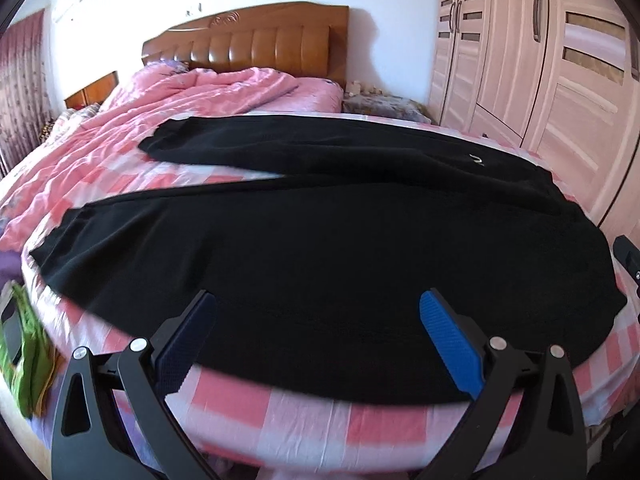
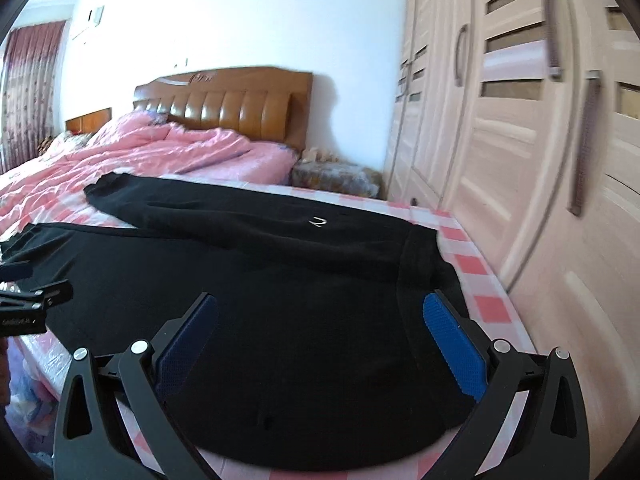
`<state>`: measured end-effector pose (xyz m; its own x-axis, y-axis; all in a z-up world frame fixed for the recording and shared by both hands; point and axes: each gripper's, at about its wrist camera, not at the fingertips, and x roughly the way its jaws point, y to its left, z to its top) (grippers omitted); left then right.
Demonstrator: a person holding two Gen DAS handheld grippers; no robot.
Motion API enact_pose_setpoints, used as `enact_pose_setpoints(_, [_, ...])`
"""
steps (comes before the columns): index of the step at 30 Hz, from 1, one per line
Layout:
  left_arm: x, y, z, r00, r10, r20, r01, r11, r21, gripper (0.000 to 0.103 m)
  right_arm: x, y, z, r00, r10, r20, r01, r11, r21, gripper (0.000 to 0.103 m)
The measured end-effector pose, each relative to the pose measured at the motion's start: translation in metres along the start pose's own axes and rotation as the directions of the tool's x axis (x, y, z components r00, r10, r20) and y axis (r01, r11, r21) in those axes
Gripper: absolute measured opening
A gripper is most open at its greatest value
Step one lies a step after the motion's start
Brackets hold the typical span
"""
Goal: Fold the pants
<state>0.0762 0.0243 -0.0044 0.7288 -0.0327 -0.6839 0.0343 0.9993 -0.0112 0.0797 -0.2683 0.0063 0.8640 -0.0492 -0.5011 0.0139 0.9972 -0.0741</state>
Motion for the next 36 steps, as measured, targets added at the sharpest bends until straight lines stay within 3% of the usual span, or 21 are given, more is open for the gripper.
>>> enact_pose_setpoints(3, [0.019,-0.003,0.027,1.000,-0.025,-0.017,0.025,0.999,0.025,0.102,0.030,-0.011,0.027,0.996,0.069,-0.065,-0.069,0.998,0.005,0.099])
enact_pose_setpoints(6, [0.046,-0.010,0.066,0.995,-0.087,-0.053,0.092,0.992,0.087,0.102,0.074,-0.027,0.058,0.974,0.166,-0.152,-0.168,0.986,-0.003,0.099])
enact_pose_setpoints(10, [0.097,-0.022,0.126,0.981,-0.146,-0.124,0.162,0.978,0.131,0.102,0.155,-0.054,0.086,0.920,0.274,-0.282,-0.286,0.958,-0.003,0.099])
enact_pose_setpoints(11, [0.106,-0.024,0.135,0.978,-0.154,-0.137,0.173,0.976,0.135,0.102,0.189,-0.068,0.091,0.888,0.313,-0.338,-0.321,0.946,0.034,0.099])
enact_pose_setpoints(14, [0.159,-0.040,0.179,0.963,-0.188,-0.191,0.223,0.957,0.185,0.101,0.251,-0.092,0.099,0.863,0.257,-0.435,-0.251,0.965,0.073,0.099])
enact_pose_setpoints(18, [0.219,-0.061,0.217,0.951,-0.183,-0.248,0.251,0.927,0.280,0.101,0.304,-0.109,0.110,0.843,0.255,-0.474,-0.257,0.964,0.060,0.099])
enact_pose_setpoints(21, [0.260,-0.074,0.237,0.947,-0.162,-0.276,0.255,0.903,0.345,0.101,0.336,-0.117,0.112,0.814,0.241,-0.529,-0.281,0.960,0.005,0.099])
enact_pose_setpoints(23, [0.284,-0.080,0.247,0.936,-0.176,-0.305,0.288,0.881,0.376,0.101,0.355,-0.122,0.108,0.787,0.233,-0.571,-0.302,0.953,-0.028,0.099])
enact_pose_setpoints(25, [0.307,-0.082,0.253,0.927,-0.180,-0.330,0.314,0.853,0.418,0.101,0.363,-0.127,0.105,0.759,0.280,-0.588,-0.356,0.934,-0.015,0.099])
enact_pose_setpoints(29, [0.329,-0.088,0.258,0.909,-0.223,-0.352,0.383,0.778,0.497,0.101,0.360,-0.127,0.104,0.744,0.329,-0.581,-0.443,0.895,-0.060,0.099])
enact_pose_setpoints(30, [0.333,-0.090,0.259,0.896,-0.245,-0.371,0.418,0.749,0.514,0.101,0.357,-0.125,0.104,0.739,0.344,-0.580,-0.461,0.885,-0.062,0.099])
enact_pose_setpoints(32, [0.336,-0.095,0.260,0.877,-0.282,-0.390,0.466,0.701,0.540,0.097,0.351,-0.123,0.105,0.725,0.383,-0.573,-0.507,0.859,-0.067,0.089])
enact_pose_setpoints(34, [0.337,-0.101,0.262,0.860,-0.311,-0.406,0.503,0.652,0.568,0.095,0.344,-0.118,0.108,0.705,0.413,-0.576,-0.544,0.837,-0.066,0.066])
enact_pose_setpoints(36, [0.338,-0.110,0.264,0.834,-0.346,-0.430,0.549,0.601,0.581,0.095,0.334,-0.111,0.108,0.720,0.396,-0.569,-0.547,0.829,-0.116,0.056])
